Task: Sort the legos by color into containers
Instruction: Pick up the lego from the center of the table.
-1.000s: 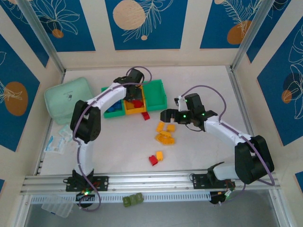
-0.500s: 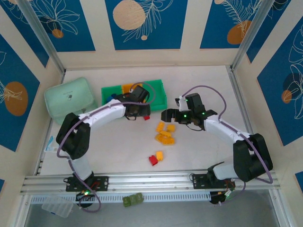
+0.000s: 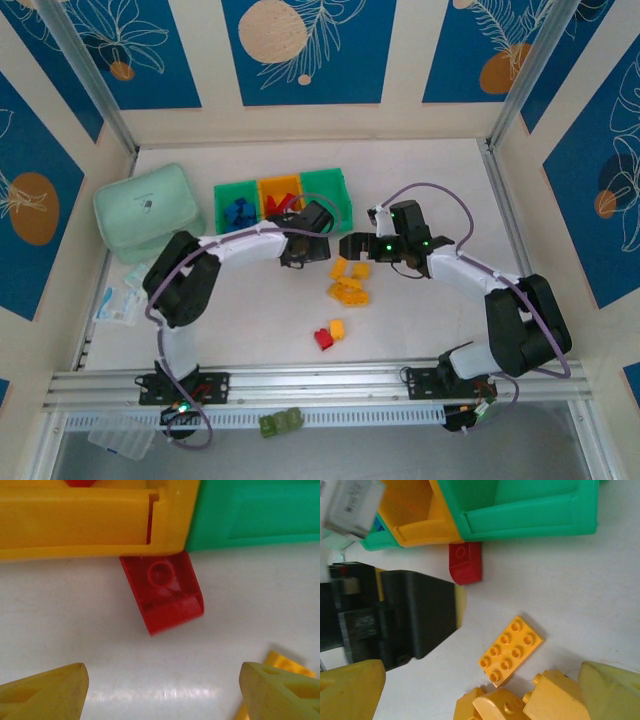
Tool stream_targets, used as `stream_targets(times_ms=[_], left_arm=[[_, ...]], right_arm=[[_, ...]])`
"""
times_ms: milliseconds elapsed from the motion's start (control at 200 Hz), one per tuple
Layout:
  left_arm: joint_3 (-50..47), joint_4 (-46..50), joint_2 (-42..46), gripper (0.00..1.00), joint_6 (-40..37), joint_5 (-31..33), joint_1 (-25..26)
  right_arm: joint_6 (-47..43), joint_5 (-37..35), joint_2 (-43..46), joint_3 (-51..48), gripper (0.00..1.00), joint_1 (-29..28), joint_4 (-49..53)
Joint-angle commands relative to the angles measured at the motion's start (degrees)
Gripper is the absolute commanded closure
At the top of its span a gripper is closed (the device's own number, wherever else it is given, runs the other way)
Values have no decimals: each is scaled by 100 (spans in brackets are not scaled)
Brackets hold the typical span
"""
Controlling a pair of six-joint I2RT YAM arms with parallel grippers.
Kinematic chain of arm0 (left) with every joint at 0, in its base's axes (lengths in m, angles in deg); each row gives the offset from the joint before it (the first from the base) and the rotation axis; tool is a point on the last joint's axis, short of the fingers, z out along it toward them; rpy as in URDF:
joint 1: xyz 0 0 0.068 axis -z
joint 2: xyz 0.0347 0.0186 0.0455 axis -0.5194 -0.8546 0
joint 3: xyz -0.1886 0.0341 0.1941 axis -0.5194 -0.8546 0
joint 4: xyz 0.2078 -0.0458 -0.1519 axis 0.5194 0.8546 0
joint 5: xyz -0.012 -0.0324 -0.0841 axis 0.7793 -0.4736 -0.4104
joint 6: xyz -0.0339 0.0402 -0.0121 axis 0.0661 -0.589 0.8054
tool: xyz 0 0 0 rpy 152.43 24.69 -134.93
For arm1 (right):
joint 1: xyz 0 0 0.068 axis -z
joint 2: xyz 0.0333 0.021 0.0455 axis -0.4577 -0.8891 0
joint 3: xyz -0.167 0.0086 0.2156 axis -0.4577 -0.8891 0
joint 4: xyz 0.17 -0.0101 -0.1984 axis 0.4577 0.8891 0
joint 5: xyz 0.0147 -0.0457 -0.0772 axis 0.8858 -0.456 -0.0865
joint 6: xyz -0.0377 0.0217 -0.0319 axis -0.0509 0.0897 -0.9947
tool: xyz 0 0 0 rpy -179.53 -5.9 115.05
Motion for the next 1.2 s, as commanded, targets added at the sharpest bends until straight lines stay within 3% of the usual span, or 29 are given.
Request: stream_targets(times_ms=[0, 380, 565, 725, 1005, 1195], left_arm=[[463, 326, -277, 20, 152, 458, 33], [1267, 810, -1005, 30, 54, 1198, -6], [1223, 769, -1066, 35, 112, 1183, -37], [1149, 577, -1107, 46, 63, 1072, -45], [1161, 575, -1136, 52, 41, 1032, -68], [1114, 548, -1154, 61, 102, 968, -83]], right_arm=[[-115, -39, -23, -133, 1, 75, -230], [-67, 102, -61, -195, 1, 174, -297], [-54, 129, -69, -183, 1, 188, -309], [-36, 186, -105, -148, 1, 193, -287], [-45, 180, -61, -155, 1, 198, -251], [-36, 212, -79, -132, 1, 201, -235]])
